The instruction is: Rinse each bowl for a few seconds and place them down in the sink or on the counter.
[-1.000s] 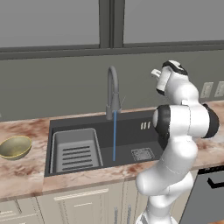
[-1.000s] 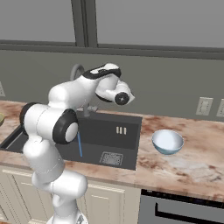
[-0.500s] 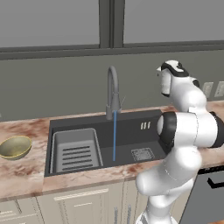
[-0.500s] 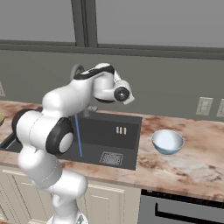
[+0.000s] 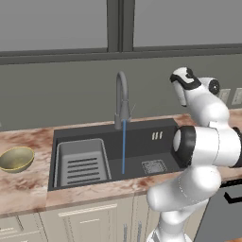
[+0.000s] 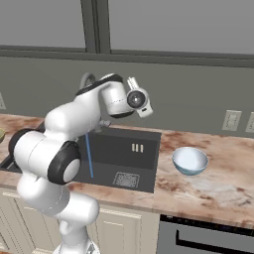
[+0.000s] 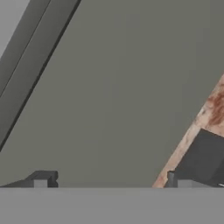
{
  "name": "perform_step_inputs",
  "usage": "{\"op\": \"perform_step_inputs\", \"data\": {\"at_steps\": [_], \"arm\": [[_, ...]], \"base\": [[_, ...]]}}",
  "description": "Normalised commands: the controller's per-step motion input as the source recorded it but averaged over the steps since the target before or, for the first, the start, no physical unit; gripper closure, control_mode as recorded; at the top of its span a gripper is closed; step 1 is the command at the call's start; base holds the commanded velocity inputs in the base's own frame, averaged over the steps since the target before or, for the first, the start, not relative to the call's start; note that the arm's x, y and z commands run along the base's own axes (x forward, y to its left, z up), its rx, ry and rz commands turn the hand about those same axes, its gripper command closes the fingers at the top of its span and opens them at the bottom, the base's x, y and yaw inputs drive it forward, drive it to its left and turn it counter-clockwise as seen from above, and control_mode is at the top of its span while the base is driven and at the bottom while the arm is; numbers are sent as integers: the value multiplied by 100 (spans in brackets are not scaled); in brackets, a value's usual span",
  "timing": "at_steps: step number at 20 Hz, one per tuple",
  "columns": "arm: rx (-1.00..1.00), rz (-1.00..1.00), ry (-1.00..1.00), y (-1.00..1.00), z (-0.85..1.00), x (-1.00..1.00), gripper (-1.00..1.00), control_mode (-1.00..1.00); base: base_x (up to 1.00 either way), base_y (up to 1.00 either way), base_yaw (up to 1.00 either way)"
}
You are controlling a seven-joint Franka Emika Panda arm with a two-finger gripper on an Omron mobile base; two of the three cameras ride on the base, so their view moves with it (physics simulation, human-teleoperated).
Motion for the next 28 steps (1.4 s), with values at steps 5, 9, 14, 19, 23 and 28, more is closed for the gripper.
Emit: {"op": "perform_step_inputs", "data": {"at_steps": [5, 9, 14, 19, 23, 28], "arm": [[4, -7, 13, -18, 13, -20, -100, -100], [2, -7, 15, -16, 7, -19, -100, -100], [0, -6, 18, -11, 1, -16, -100, -100], [0, -6, 22, -3, 0, -14, -100, -100], [0, -5, 20, -5, 0, -19, -100, -100], [0, -3, 17, -12, 5, -26, -100, -100]], "base": [[0, 0, 0], [0, 0, 0], [0, 0, 0], [0, 0, 0], [0, 0, 0], [0, 0, 0]]}}
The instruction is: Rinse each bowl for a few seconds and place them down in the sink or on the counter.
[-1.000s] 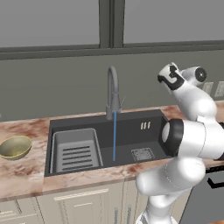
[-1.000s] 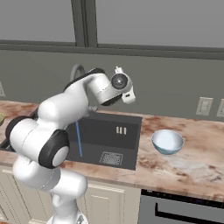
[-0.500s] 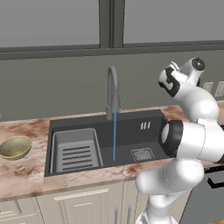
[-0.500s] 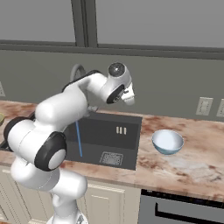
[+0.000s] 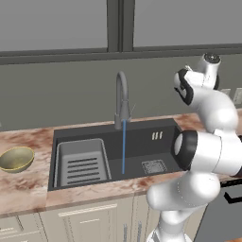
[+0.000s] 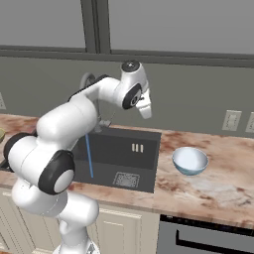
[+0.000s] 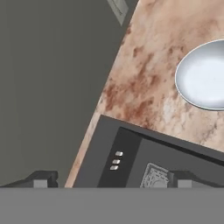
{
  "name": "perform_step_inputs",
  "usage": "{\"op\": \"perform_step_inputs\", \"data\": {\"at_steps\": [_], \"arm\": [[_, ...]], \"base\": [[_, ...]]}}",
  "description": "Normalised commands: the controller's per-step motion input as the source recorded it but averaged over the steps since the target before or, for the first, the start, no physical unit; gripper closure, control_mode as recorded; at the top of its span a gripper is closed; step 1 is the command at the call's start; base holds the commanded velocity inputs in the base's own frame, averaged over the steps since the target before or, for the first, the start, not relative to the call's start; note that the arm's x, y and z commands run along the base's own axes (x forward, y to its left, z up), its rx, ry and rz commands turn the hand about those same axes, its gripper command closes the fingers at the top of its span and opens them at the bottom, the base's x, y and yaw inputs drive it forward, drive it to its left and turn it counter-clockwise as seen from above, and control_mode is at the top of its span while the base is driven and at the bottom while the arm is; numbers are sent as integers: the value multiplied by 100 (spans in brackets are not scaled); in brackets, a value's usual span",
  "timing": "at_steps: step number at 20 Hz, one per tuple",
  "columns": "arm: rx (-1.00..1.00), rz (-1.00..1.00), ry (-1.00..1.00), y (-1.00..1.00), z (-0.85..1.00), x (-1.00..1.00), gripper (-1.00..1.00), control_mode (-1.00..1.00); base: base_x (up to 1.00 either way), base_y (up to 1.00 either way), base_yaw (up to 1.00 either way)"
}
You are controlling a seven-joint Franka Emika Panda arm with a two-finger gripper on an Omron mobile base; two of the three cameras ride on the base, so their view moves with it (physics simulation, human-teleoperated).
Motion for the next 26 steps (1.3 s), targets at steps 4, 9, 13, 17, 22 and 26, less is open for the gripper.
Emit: {"op": "perform_step_inputs", "data": {"at_steps": [4, 9, 13, 17, 22, 26], "arm": [[0, -2, 15, -13, 2, -31, -100, -100], [0, -1, 12, -7, 0, -41, -100, -100], [-1, 1, 9, 0, 0, -56, -100, -100], [-2, 4, 5, 0, 1, -57, -100, -100], [-4, 7, 3, 0, 0, -44, -100, -100], [-5, 10, 0, 0, -1, -33, -100, -100]], "base": [[0, 0, 0], [0, 0, 0], [0, 0, 0], [0, 0, 0], [0, 0, 0], [0, 0, 0]]}}
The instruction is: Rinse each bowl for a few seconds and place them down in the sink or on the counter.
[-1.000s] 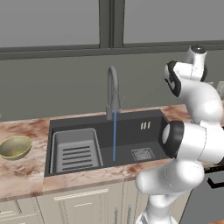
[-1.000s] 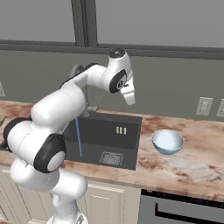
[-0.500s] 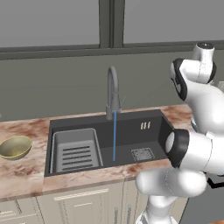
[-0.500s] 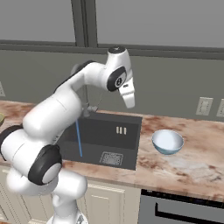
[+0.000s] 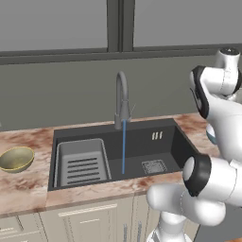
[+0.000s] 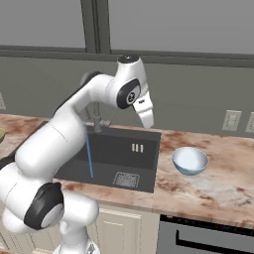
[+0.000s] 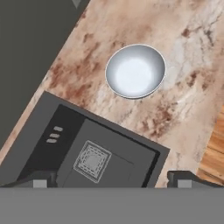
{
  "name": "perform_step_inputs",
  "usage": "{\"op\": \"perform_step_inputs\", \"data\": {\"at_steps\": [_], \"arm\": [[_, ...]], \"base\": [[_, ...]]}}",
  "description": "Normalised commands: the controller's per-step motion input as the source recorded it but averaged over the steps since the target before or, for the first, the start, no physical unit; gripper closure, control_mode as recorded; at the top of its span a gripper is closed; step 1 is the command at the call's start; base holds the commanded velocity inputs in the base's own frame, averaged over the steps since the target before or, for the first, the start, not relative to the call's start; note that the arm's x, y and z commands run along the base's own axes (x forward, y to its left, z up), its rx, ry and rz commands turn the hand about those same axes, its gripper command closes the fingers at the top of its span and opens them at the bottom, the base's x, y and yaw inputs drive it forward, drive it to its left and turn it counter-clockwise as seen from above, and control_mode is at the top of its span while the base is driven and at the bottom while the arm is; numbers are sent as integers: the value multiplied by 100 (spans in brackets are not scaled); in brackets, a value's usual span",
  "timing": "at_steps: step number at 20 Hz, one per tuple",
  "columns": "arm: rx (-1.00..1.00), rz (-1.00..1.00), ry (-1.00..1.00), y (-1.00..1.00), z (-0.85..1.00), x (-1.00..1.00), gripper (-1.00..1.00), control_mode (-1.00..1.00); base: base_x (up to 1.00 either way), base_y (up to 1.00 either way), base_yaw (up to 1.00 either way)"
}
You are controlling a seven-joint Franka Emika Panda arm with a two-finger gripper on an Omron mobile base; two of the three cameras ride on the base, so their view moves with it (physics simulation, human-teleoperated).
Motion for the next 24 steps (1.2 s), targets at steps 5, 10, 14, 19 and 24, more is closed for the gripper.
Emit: {"op": "perform_step_inputs", "data": {"at_steps": [5, 10, 14, 19, 24], "arm": [[-6, 14, 0, 0, -5, -23, -100, -100], [-5, 17, 0, -1, -3, -13, -100, -100], [-5, 17, 0, -2, -2, -5, -100, -100], [-8, 15, 0, -7, 0, -12, -100, -100], [-15, 13, 0, -5, -3, -11, -100, -100]], "base": [[0, 0, 0], [0, 0, 0], [0, 0, 0], [0, 0, 0], [0, 0, 0]]}}
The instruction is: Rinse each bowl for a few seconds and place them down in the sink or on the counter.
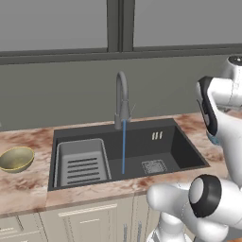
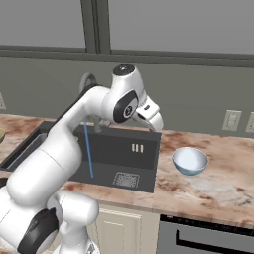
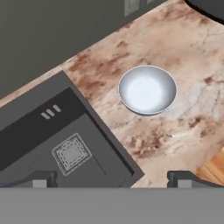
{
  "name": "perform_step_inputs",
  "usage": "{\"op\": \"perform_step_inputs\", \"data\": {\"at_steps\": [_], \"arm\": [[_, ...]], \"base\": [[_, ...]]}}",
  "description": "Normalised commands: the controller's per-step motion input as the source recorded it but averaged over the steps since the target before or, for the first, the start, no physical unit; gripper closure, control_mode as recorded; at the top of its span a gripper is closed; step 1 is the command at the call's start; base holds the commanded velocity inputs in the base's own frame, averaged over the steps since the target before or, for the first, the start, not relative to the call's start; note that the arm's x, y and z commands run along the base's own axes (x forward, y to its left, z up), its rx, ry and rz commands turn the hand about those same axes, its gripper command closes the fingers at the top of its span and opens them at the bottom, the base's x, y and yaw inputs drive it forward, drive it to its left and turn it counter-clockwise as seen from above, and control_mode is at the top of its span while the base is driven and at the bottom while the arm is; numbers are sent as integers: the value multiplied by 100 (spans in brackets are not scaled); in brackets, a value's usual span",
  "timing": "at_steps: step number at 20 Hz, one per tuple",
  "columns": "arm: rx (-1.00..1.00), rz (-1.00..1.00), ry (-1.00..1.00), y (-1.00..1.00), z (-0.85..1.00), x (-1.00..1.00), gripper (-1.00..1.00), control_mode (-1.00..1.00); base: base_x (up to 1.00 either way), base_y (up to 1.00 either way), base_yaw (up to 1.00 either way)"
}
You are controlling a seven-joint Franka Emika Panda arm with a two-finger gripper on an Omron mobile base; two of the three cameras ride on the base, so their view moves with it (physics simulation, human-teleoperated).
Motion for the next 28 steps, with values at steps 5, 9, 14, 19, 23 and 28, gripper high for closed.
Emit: {"op": "perform_step_inputs", "data": {"at_steps": [5, 9, 14, 19, 23, 28], "arm": [[-15, 13, 2, -4, -10, -8, -100, -100], [-12, 14, 3, -5, -15, -13, -100, -100], [-11, 13, 2, -10, -15, -15, -100, -100], [-10, 13, 3, -8, -11, -5, -100, -100], [-9, 12, 5, -7, -8, 0, -100, -100], [-7, 10, 6, -8, -12, 0, -100, -100]], "base": [[0, 0, 0], [0, 0, 0], [0, 0, 0], [0, 0, 0], [0, 0, 0], [0, 0, 0]]}}
